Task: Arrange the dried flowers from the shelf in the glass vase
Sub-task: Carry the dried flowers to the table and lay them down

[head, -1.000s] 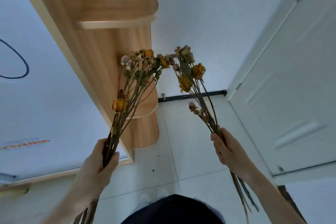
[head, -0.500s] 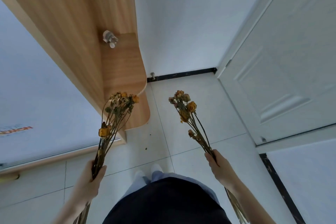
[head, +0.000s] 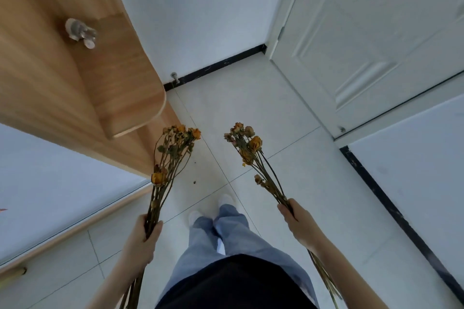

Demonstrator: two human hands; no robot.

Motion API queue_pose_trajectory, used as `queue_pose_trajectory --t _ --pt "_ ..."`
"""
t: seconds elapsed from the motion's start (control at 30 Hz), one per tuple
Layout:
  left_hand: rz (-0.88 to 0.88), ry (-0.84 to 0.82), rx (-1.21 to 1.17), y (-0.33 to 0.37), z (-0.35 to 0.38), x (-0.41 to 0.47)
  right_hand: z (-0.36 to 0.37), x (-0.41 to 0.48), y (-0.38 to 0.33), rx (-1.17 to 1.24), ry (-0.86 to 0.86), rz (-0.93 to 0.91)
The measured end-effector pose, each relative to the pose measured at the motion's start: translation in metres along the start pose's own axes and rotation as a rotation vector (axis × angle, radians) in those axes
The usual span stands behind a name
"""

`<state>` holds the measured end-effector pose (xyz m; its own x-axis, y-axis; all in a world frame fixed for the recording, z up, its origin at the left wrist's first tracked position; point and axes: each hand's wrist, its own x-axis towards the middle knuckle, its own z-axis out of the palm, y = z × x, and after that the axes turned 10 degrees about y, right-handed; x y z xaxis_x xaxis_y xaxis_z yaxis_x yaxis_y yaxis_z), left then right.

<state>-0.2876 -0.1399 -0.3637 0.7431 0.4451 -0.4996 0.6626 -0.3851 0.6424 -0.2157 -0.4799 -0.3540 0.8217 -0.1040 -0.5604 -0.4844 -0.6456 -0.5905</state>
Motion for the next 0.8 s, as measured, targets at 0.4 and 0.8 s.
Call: queue_pose_trajectory --t 0.4,0.8 --pt "0.224 -0.271 0.195 0.080 0.079 0.008 -0.050 -0.050 0.093 0.240 0.245 0.226" --pt "0.564 -0.587 0.404 0.209 0.259 -0.038 -0.139 -0.093 0.218 0.492 0.530 0.416"
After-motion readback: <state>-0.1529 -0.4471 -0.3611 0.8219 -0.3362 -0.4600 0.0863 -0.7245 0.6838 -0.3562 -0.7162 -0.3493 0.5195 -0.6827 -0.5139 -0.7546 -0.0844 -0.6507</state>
